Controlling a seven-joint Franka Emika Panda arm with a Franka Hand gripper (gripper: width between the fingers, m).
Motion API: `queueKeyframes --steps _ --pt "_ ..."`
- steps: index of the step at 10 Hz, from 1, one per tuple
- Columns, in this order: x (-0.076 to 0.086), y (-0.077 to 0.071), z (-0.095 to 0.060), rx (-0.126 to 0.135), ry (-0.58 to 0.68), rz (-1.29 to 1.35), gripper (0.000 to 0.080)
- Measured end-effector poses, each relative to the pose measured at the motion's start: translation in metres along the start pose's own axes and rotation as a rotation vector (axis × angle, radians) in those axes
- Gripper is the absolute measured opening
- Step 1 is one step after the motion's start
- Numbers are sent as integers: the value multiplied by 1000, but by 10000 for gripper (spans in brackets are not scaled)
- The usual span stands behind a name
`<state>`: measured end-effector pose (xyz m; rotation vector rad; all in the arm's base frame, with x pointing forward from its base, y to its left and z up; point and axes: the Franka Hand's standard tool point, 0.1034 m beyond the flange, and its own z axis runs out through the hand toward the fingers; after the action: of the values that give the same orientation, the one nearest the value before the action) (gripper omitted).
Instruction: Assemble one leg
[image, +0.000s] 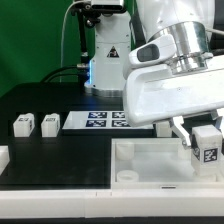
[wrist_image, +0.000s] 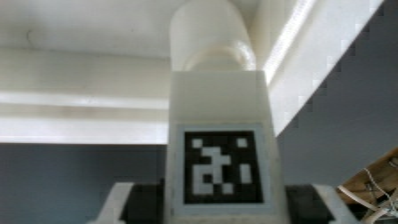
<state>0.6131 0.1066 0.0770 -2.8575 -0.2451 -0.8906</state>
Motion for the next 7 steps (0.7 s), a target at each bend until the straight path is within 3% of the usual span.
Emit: queueKeyframes --steps 4,5,6,7 --pt "-1 -1 1 3 -14 0 301" --pt "-2 -1 1 3 -14 0 476" --pt "-2 -1 1 3 -14 0 476" --pt "-2 -1 1 3 -14 0 610"
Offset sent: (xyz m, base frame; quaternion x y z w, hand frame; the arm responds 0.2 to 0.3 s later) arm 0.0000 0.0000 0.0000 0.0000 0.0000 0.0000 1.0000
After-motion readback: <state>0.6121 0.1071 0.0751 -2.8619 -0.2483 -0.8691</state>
